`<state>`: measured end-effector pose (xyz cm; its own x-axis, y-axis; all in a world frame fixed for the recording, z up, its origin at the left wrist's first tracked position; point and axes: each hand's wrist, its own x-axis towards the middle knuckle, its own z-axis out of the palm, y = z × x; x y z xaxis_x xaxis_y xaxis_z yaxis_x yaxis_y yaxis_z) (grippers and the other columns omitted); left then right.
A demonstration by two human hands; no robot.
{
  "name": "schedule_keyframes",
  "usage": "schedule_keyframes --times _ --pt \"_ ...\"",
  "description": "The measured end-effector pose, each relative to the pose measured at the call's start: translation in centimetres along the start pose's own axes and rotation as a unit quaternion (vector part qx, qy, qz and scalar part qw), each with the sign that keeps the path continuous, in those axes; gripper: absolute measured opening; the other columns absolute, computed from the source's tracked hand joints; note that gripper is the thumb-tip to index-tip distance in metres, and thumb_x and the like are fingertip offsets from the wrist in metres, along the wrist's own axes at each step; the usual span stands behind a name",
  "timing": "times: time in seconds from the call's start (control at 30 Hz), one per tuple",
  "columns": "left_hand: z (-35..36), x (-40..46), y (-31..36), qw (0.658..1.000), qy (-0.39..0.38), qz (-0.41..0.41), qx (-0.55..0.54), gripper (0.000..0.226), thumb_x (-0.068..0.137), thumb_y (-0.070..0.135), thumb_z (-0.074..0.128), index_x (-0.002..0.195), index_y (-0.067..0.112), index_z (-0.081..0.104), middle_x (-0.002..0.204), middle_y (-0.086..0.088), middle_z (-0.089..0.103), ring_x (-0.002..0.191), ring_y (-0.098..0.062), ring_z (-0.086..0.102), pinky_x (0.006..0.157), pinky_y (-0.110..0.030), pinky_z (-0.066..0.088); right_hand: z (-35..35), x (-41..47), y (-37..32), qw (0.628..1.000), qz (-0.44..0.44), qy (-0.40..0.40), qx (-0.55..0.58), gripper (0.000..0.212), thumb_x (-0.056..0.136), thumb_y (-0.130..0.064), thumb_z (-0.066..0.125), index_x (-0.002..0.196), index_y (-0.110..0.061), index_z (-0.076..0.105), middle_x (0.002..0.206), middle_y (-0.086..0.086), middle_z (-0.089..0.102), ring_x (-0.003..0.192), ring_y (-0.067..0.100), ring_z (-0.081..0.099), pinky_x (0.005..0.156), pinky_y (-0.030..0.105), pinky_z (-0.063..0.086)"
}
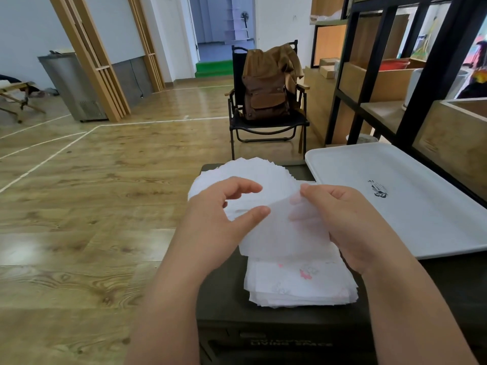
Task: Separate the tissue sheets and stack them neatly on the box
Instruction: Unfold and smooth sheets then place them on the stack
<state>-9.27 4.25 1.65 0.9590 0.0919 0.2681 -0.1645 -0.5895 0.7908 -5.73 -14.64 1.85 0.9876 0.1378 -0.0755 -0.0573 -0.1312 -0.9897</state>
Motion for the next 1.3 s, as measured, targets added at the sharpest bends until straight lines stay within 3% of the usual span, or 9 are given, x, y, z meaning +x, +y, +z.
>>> schedule_keyframes --times 0.17,0.33,0.43,0.63,0.8,0.93,1.07,1.2,1.3 --pt "0.5 0.1 0.0 0.999 -0.041 -0.036 -0.005 0.024 0.081 0.053 0.069 0.105 0.049 0.067 0.101 0.036 0.063 0.09 0.011 0.061 0.067 -0.003 0.043 -0.7 -0.1 -0.3 1.0 -0.026 -0.004 0.016 0.03 0.092 -0.039 0.056 0.081 -0.021 0.077 0.083 0.006 0.075 0.078 0.02 0.073 0.08 0.039 0.058" --pt "0.6 0.1 0.2 0.983 0.04 -0.17 -0.054 0.053 0.084 0.075 0.044 0.082 0.029 0.069 0.071 0.016 0.071 0.064 -0.001 0.068 0.065 -0.027 0.046 -1.1 -0.3 -0.6 0.998 -0.058 0.006 0.017 0.031 0.092 -0.044 0.052 0.083 -0.029 0.076 0.085 0.0 0.075 0.082 0.015 0.071 0.08 0.037 0.055" --pt "0.5 0.1 0.5 0.976 -0.015 -0.178 -0.123 0.072 0.077 0.081 0.035 0.068 0.021 0.073 0.072 0.007 0.074 0.068 -0.007 0.071 0.07 -0.028 0.046 -1.3 -0.3 -0.7 0.997 -0.067 0.012 0.025 0.031 0.093 -0.045 0.051 0.084 -0.027 0.075 0.087 0.002 0.074 0.086 0.019 0.07 0.083 0.042 0.056" --pt "1.5 0.0 1.2 0.967 -0.023 -0.054 -0.249 0.016 0.09 0.035 0.065 0.082 0.028 0.077 0.085 0.013 0.076 0.077 0.005 0.068 0.065 -0.006 0.046 -1.4 0.0 -0.3 0.997 -0.07 0.025 0.035 0.03 0.095 -0.043 0.049 0.086 -0.032 0.076 0.099 0.009 0.072 0.102 0.034 0.064 0.095 0.058 0.049" --pt "1.5 0.0 1.4 0.954 0.039 -0.045 -0.295 0.01 0.091 0.021 0.069 0.089 0.026 0.076 0.086 0.003 0.078 0.078 -0.007 0.073 0.067 -0.013 0.052 -1.6 0.1 -0.1 0.996 -0.08 0.021 0.037 0.023 0.091 -0.042 0.055 0.088 -0.032 0.075 0.088 0.003 0.075 0.077 0.018 0.071 0.066 0.028 0.054" --pt "1.6 0.1 1.2 0.963 0.071 -0.039 -0.256 0.03 0.091 0.024 0.07 0.111 0.042 0.059 0.083 0.004 0.077 0.084 -0.014 0.074 0.073 -0.023 0.054 -1.8 -0.1 -0.3 0.992 -0.106 0.009 0.066 0.02 0.089 -0.028 0.064 0.109 -0.028 0.066 0.085 0.004 0.077 0.082 0.018 0.074 0.062 0.029 0.052" --pt "1.3 0.0 1.2 0.965 0.057 -0.022 -0.254 0.043 0.089 0.015 0.072 0.117 0.045 0.057 0.091 0.003 0.077 0.093 -0.029 0.07 0.089 -0.042 0.058 -1.8 -0.3 -0.5 0.989 -0.137 0.015 0.057 0.014 0.089 -0.024 0.064 0.102 -0.029 0.068 0.072 -0.005 0.074 0.07 0.007 0.071 0.057 0.024 0.05" --pt "0.7 -0.1 0.9 0.97 0.004 0.003 -0.244 0.051 0.09 0.01 0.069 0.124 0.045 0.055 0.093 0.004 0.077 0.087 -0.017 0.068 0.085 -0.025 0.055 -1.6 -0.5 -0.5 0.988 -0.133 -0.016 0.072 0.033 0.069 -0.049 0.065 0.094 -0.029 0.075 0.089 -0.005 0.076 0.076 0.008 0.072 0.052 0.012 0.048" --pt "0.3 -0.3 0.8 0.974 -0.039 0.005 -0.225 0.049 0.089 0.018 0.071 0.121 0.052 0.057 0.095 0.001 0.077 0.096 -0.024 0.068 0.088 -0.025 0.052 -1.5 -0.3 -0.3 0.986 -0.144 0.016 0.079 0.019 0.077 -0.044 0.067 0.089 -0.034 0.077 0.088 -0.004 0.076 0.081 0.012 0.072 0.059 0.018 0.052"
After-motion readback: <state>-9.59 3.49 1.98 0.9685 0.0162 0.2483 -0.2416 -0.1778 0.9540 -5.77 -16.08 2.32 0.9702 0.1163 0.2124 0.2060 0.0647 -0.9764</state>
